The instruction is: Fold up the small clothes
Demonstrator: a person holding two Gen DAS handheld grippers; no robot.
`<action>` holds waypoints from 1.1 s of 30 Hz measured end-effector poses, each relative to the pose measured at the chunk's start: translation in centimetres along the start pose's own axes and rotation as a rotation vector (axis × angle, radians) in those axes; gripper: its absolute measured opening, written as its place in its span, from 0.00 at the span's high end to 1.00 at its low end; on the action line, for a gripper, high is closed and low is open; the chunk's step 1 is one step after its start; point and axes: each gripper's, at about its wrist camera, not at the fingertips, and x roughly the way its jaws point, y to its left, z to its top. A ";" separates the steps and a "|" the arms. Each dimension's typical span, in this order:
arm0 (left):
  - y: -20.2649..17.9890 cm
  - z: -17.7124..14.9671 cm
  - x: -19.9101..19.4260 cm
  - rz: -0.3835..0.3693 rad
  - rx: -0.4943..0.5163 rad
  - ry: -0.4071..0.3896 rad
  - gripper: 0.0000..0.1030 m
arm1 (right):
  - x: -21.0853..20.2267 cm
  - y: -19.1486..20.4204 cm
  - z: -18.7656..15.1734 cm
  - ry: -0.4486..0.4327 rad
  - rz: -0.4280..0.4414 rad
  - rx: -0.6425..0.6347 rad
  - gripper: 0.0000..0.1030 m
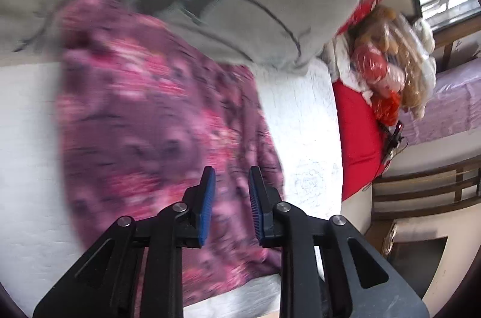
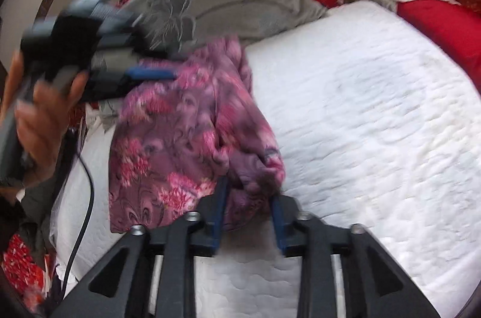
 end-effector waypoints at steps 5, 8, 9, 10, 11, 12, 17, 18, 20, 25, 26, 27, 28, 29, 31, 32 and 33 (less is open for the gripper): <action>5.8 -1.4 -3.0 0.006 -0.101 -0.085 0.69 | -3.2 -1.2 3.8 -0.128 0.027 0.053 0.52; 8.1 -2.1 -2.8 -0.038 -0.171 -0.075 0.69 | -1.1 -0.9 7.8 -0.114 0.071 0.049 0.51; 8.1 -2.3 -2.8 -0.040 -0.168 -0.075 0.69 | 0.5 -0.6 9.3 -0.088 0.088 0.046 0.50; 8.0 -2.4 -2.9 -0.037 -0.156 -0.076 0.69 | 2.1 -0.3 10.4 -0.057 0.101 0.054 0.50; 7.8 -2.3 -2.9 -0.031 -0.142 -0.076 0.69 | 4.1 -0.2 11.7 -0.014 0.112 0.069 0.50; 7.7 -2.3 -3.1 -0.026 -0.130 -0.073 0.69 | 6.0 -0.1 12.6 0.021 0.107 0.082 0.50; 6.8 -1.3 -3.7 -0.046 -0.097 -0.106 0.69 | 12.5 0.3 15.0 0.124 0.088 0.150 0.51; 7.0 -1.0 -3.7 -0.045 -0.094 -0.116 0.69 | 13.2 1.0 15.5 0.124 0.109 0.144 0.67; 7.3 -0.4 -3.2 0.012 -0.080 -0.129 0.68 | 13.2 2.8 16.4 0.083 0.134 0.054 0.93; 9.1 0.1 -0.1 0.082 -0.049 -0.110 0.72 | 13.1 3.3 17.4 -0.010 0.077 0.016 0.94; 9.2 0.1 0.2 0.085 -0.046 -0.106 0.72 | 14.4 2.4 17.1 0.029 0.037 0.044 0.93; 9.4 0.1 0.3 0.081 -0.041 -0.107 0.73 | 15.5 1.9 16.7 0.070 0.001 0.051 0.93; 9.5 0.1 0.1 0.073 -0.040 -0.107 0.73 | 16.8 1.6 16.2 0.124 -0.041 0.045 0.92; 9.5 0.1 -0.3 0.064 -0.040 -0.106 0.73 | 17.6 1.5 15.6 0.156 -0.071 0.030 0.91; 9.7 -0.7 -1.6 0.060 -0.032 -0.107 0.73 | 16.4 2.0 15.6 0.106 -0.073 0.018 0.88; 9.5 -1.2 -2.3 0.064 -0.015 -0.120 0.73 | 15.6 2.3 15.6 0.091 -0.070 0.007 0.85; 9.3 -1.9 -2.9 0.081 0.007 -0.133 0.73 | 14.3 2.8 15.6 0.066 -0.067 -0.012 0.85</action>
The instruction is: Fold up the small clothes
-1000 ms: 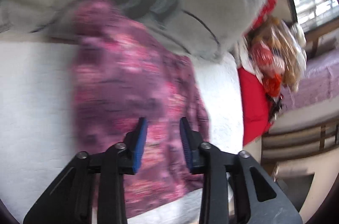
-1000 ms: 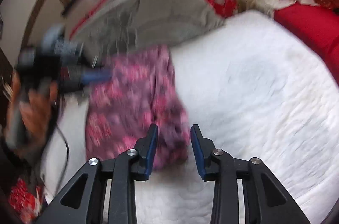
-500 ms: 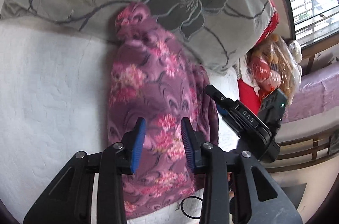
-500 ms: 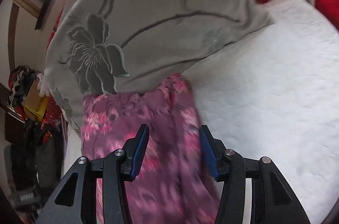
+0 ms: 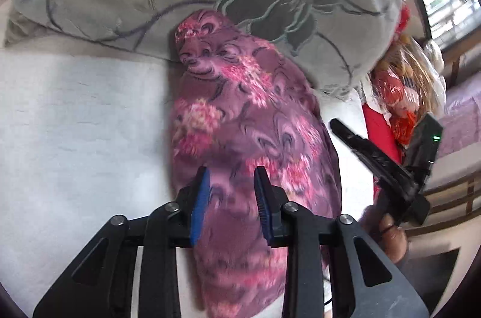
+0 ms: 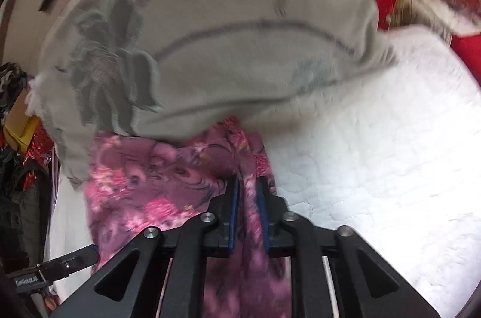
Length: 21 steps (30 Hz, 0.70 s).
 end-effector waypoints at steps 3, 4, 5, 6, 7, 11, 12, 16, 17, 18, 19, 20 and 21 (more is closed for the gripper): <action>-1.0 -2.7 0.0 0.050 0.060 -0.018 0.58 | -3.6 0.7 -1.5 -0.062 0.137 -0.063 0.82; -0.9 -3.6 0.6 0.076 0.068 -0.007 0.55 | -4.0 0.9 -2.3 -0.059 0.163 -0.078 0.80; -1.2 -4.4 1.6 0.114 0.081 0.008 0.53 | -4.0 1.2 -3.0 -0.043 0.173 -0.097 0.74; -1.4 -4.9 2.4 0.144 0.096 0.016 0.52 | -3.4 1.4 -3.8 -0.005 0.156 -0.126 0.74; -1.5 -5.2 2.8 0.154 0.102 0.028 0.51 | -2.3 1.3 -4.4 0.052 0.114 -0.154 0.75; -1.1 -5.8 0.9 0.124 0.051 0.038 0.52 | -2.7 1.3 -5.2 0.076 0.034 -0.198 0.72; -1.1 -6.1 0.4 0.130 0.049 0.037 0.52 | -3.8 0.8 -5.1 0.058 0.051 -0.172 0.71; -1.3 -7.9 0.5 0.139 0.042 0.055 0.52 | -7.1 -1.7 -6.5 0.027 0.029 -0.111 0.51; -1.5 -8.2 1.0 0.144 0.038 0.075 0.52 | -7.3 -2.1 -6.9 0.043 0.024 -0.104 0.51; -1.8 -8.5 2.0 0.150 0.033 0.099 0.52 | -6.9 -2.6 -7.4 0.072 0.022 -0.096 0.52; -1.8 -9.0 2.7 0.156 0.033 0.115 0.52 | -6.6 -2.9 -7.4 0.098 0.035 -0.092 0.57; -1.7 -9.4 3.1 0.167 0.029 0.127 0.52 | -6.5 -3.0 -7.7 0.116 0.065 -0.093 0.82; -1.6 -9.9 3.4 0.170 0.022 0.131 0.52 | -6.8 -3.0 -8.2 0.109 0.091 -0.107 0.96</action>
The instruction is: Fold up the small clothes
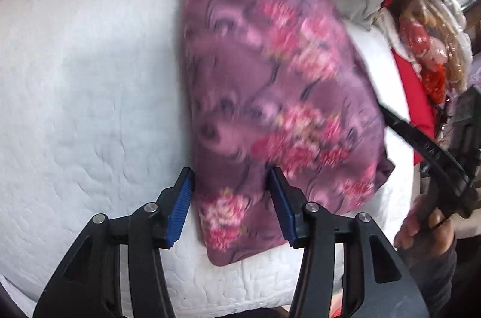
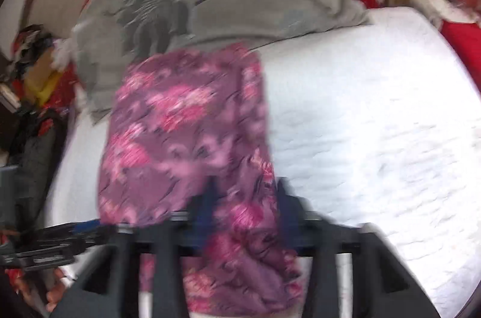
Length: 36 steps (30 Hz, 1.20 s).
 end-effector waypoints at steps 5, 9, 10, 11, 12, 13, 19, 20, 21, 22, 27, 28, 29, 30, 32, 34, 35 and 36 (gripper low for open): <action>0.5 -0.2 -1.3 -0.006 -0.015 -0.009 0.52 | 1.0 -0.6 -0.9 0.025 -0.100 -0.018 0.96; 0.7 -0.6 -1.6 -0.016 -0.028 -0.023 0.52 | -2.0 -1.1 -1.2 -0.072 0.102 0.074 0.82; 0.8 -0.7 -1.3 -0.022 -0.043 -0.013 0.52 | -2.2 -1.1 -1.4 -0.076 0.154 0.093 0.76; 0.8 -0.8 -0.8 -0.026 -0.054 -0.004 0.52 | -2.3 -1.1 -1.6 -0.074 0.181 0.103 0.60; 0.6 -0.7 -0.3 -0.033 -0.066 0.006 0.52 | -1.9 -0.9 -1.9 -0.060 0.181 0.099 0.49; 0.9 -1.1 -0.6 -0.038 -0.073 0.008 0.52 | -1.1 -0.5 -2.2 -0.028 0.154 0.079 0.50; 0.9 -1.6 -0.6 -0.009 -0.044 -0.007 0.50 | -2.4 0.5 -2.5 -0.091 0.132 -0.030 0.97; 1.1 -1.6 -0.3 -0.012 -0.055 -0.004 0.50 | -2.7 0.1 -2.4 -0.108 0.130 -0.015 0.97; 1.1 -1.6 -0.3 -0.011 -0.057 -0.004 0.50 | -2.2 -0.6 -2.4 -0.092 0.099 -0.002 0.97; 1.0 -1.6 -0.4 -0.010 -0.050 -0.003 0.50 | -1.3 -1.0 -2.6 -0.056 0.074 0.000 0.97; 0.5 -0.3 -3.7 -0.050 -0.021 -0.101 0.51 | -0.1 -1.3 -2.4 -0.002 -0.047 0.017 0.92; 0.2 0.4 -4.3 -0.051 -0.015 -0.126 0.50 | -0.9 -1.5 -1.8 -0.037 -0.005 0.044 0.92; -0.3 1.3 -4.8 -0.049 -0.008 -0.149 0.50 | -1.8 -1.4 -1.2 -0.087 0.051 0.068 0.92; -0.7 2.2 -4.9 -0.043 0.000 -0.168 0.50 | -2.3 -1.0 -0.8 -0.120 0.084 0.073 0.92; -1.2 3.9 -4.4 -0.009 -0.006 -0.186 0.50 | -2.6 0.0 -0.1 -0.146 0.115 0.054 0.92; -0.8 5.0 -2.9 0.026 -0.021 -0.159 0.50 | -1.7 1.7 0.4 -0.152 0.127 0.011 0.92; -0.9 5.5 -1.6 0.039 -0.029 -0.134 0.50 | -1.0 2.0 0.3 -0.144 0.120 -0.005 0.92; -0.8 5.8 -0.6 0.041 -0.037 -0.113 0.45 | 0.0 2.4 0.0 -0.120 0.094 -0.026 0.92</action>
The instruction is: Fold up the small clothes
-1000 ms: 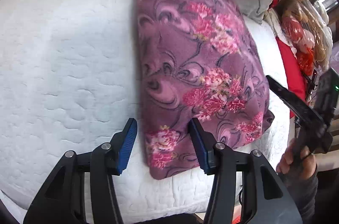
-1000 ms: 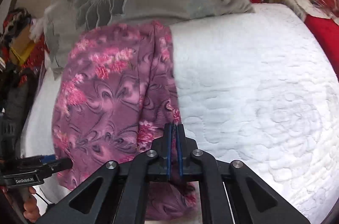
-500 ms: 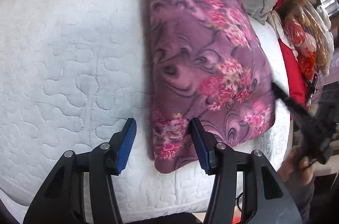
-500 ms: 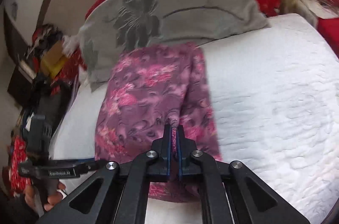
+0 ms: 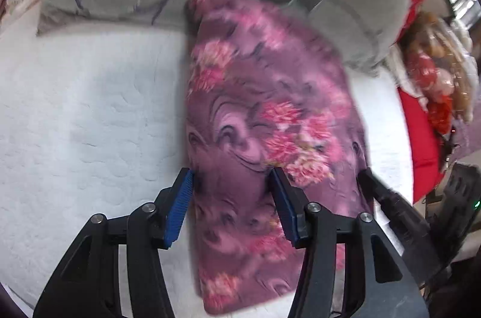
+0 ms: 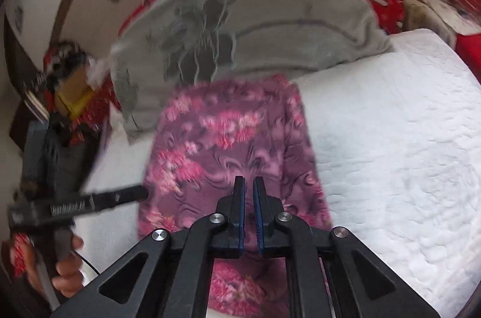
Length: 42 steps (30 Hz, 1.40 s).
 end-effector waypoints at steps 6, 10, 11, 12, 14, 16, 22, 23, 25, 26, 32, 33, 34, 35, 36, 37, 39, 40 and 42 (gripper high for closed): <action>1.2 1.8 -2.1 -0.056 -0.022 -0.075 0.44 | 2.2 -0.5 -0.3 0.077 -0.049 -0.006 0.91; 0.4 5.2 -2.0 -0.004 -0.009 -0.113 0.44 | 2.0 0.8 3.5 -0.005 -0.064 -0.018 0.74; 0.3 5.9 -1.6 0.010 -0.007 -0.111 0.44 | 2.5 1.3 4.7 -0.019 -0.073 -0.023 0.71; 0.1 6.7 -0.9 0.031 -0.008 -0.105 0.44 | 3.0 1.8 5.8 -0.030 -0.085 -0.029 0.71; 0.1 7.3 0.7 0.065 -0.010 -0.081 0.44 | 4.1 1.8 7.3 -0.026 -0.103 -0.019 0.71; 0.3 7.7 2.2 0.064 -0.023 -0.056 0.40 | 6.6 1.7 8.2 0.002 -0.138 -0.012 0.71; 0.7 8.1 3.2 0.036 -0.029 -0.069 0.32 | 10.8 1.1 7.2 0.025 -0.253 -0.053 0.72; 0.8 7.7 3.0 0.040 -0.027 -0.074 0.31 | 10.8 1.1 7.1 0.020 -0.253 -0.054 0.72; 1.8 7.4 2.7 0.041 -0.031 -0.081 0.30 | 10.8 1.0 7.1 0.018 -0.244 -0.052 0.72; 1.9 7.4 2.7 0.039 -0.035 -0.081 0.30 | 10.8 0.9 7.1 0.020 -0.238 -0.046 0.72; 2.2 6.5 1.2 0.039 -0.053 -0.050 0.31 | 9.9 0.9 7.1 0.044 -0.258 -0.051 0.71; 2.2 6.0 0.0 0.032 -0.054 -0.054 0.31 | 9.3 1.1 7.3 0.054 -0.267 -0.056 0.69; 2.4 5.5 -0.9 0.021 -0.054 -0.063 0.31 | 8.8 1.4 7.3 0.062 -0.276 -0.062 0.68; 2.6 4.9 -1.7 0.010 -0.059 -0.074 0.31 | 8.0 1.8 7.1 0.059 -0.278 -0.074 0.67; 3.1 4.0 -2.5 -0.006 -0.070 -0.086 0.31 | 6.9 2.4 6.7 0.043 -0.257 -0.088 0.65; 3.4 3.1 -2.8 -0.021 -0.082 -0.092 0.31 | 5.8 2.7 6.1 0.022 -0.224 -0.097 0.62; 4.4 1.6 -2.0 -0.013 -0.119 -0.064 0.30 | 4.2 2.9 4.4 -0.003 -0.161 -0.104 0.43; 4.9 1.0 -1.3 -0.022 -0.133 -0.039 0.28 | 4.1 2.8 3.5 0.007 -0.157 -0.107 0.38; 5.7 0.5 -1.5 -0.056 -0.164 -0.040 0.28 | 5.6 2.2 1.6 0.111 -0.205 -0.132 0.35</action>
